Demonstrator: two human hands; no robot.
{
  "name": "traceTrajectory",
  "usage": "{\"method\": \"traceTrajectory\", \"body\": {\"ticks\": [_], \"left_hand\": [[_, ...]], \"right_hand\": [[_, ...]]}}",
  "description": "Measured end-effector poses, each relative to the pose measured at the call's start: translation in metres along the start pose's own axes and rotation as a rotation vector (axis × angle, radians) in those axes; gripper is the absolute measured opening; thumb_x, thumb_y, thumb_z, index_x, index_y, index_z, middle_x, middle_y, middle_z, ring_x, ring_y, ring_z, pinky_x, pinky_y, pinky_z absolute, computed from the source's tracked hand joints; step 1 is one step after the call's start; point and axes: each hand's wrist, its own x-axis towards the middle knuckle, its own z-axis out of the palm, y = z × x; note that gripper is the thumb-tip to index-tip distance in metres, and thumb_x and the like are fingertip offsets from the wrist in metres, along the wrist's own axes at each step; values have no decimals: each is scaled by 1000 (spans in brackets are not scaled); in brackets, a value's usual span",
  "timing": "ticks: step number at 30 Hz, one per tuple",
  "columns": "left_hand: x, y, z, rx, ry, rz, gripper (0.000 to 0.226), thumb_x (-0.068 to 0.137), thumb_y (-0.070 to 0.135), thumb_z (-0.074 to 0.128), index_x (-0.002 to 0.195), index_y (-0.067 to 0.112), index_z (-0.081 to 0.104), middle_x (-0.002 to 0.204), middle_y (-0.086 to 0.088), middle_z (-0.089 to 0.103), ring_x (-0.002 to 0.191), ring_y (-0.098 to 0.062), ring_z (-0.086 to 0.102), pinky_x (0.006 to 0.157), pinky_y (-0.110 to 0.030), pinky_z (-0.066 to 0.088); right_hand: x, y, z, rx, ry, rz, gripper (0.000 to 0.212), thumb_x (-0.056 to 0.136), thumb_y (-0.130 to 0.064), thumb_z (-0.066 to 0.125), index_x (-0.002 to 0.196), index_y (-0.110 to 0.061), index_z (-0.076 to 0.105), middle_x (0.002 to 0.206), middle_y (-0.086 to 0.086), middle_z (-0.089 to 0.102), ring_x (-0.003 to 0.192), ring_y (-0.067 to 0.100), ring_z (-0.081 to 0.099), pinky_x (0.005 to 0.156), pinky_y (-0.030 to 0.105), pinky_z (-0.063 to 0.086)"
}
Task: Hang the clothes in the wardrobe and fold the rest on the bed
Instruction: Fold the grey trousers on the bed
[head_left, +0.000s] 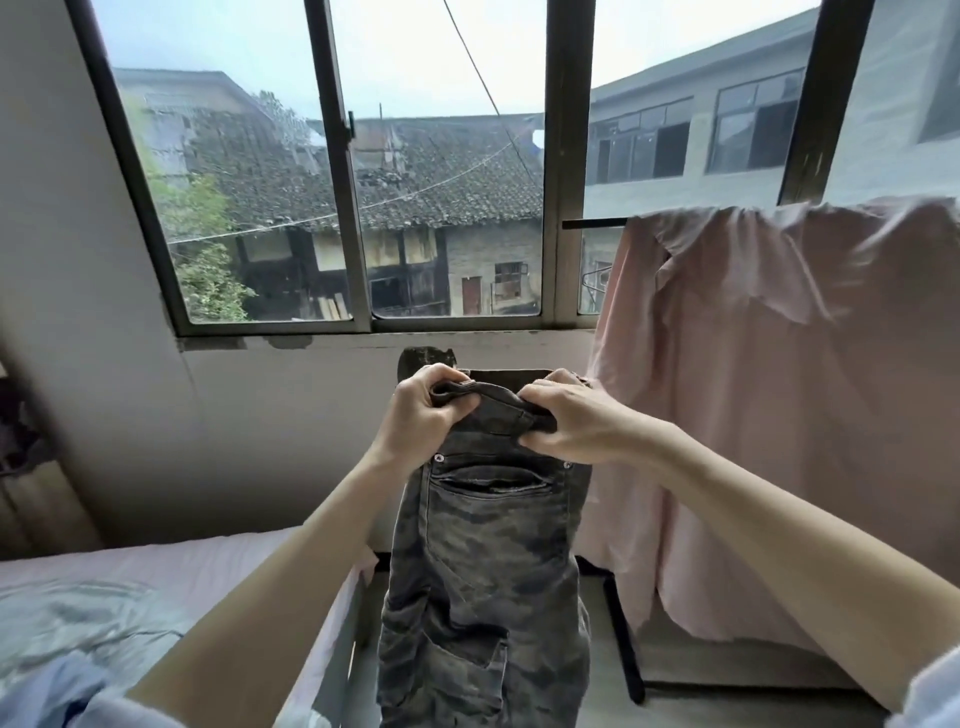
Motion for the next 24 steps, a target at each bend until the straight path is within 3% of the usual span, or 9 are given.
{"method": "traceTrajectory", "body": {"ticks": [2,6,10,11,14,16,20,22,24], "left_hand": [[-3,1,-13,-14,-3,-11,20,79,-2,70,83,16,64,91,-2,62,84,-15,60,81,-23,52],[-6,7,-54,61,-73,-51,10,77,22,73,86,24,69,96,5,63,87,-8,61,78,-16,50],[0,13,-106,-127,129,-62,37,79,54,51,94,26,70,96,11,72,91,-1,65,72,-8,46],[3,11,-111,-145,159,-77,44,82,57,45,97,24,70,100,10,72,96,-3,64,77,-10,46],[4,3,-101,5,-27,-223,74,76,77,37,103,16,68,120,-2,62,112,-16,54,103,-35,35],[0,-1,-95,-94,-112,-271,95,57,91,42,107,12,65,120,-4,62,115,-19,55,105,-42,35],[10,-4,-101,-313,-69,-248,100,43,82,68,107,6,58,110,-7,64,103,-25,66,88,-32,54],[6,-14,-100,-209,-112,-320,107,41,85,66,116,10,52,119,-2,56,113,-22,59,95,-33,47],[-7,-35,-97,-62,-151,-364,91,62,76,60,130,19,42,135,1,46,127,-21,44,106,-37,34]], "right_hand": [[9,-9,1,-52,26,-39,19,86,-16,54,104,-21,56,93,-9,54,115,17,42,107,48,19],[23,-13,-6,-137,180,-165,33,79,5,50,104,-13,63,99,-4,61,117,21,45,111,52,17],[35,0,-22,167,698,-395,23,78,11,56,98,6,67,106,13,65,107,35,54,98,45,40],[38,-3,-20,225,732,-409,20,80,10,59,98,7,67,106,14,64,106,33,54,95,43,42],[52,-16,-2,163,434,-391,23,81,8,63,103,0,67,110,10,64,110,29,50,91,44,44],[57,-11,9,76,305,-261,31,83,7,58,108,-8,67,111,5,62,114,28,46,91,43,44],[52,-7,25,111,335,-112,38,81,10,44,108,-7,65,104,7,55,106,28,47,81,43,47],[51,-19,29,141,328,-171,40,77,16,42,104,-2,64,99,9,54,97,30,52,76,33,45],[51,-28,23,182,334,-269,41,74,19,41,101,-1,64,94,3,51,87,24,53,73,28,42]]}}
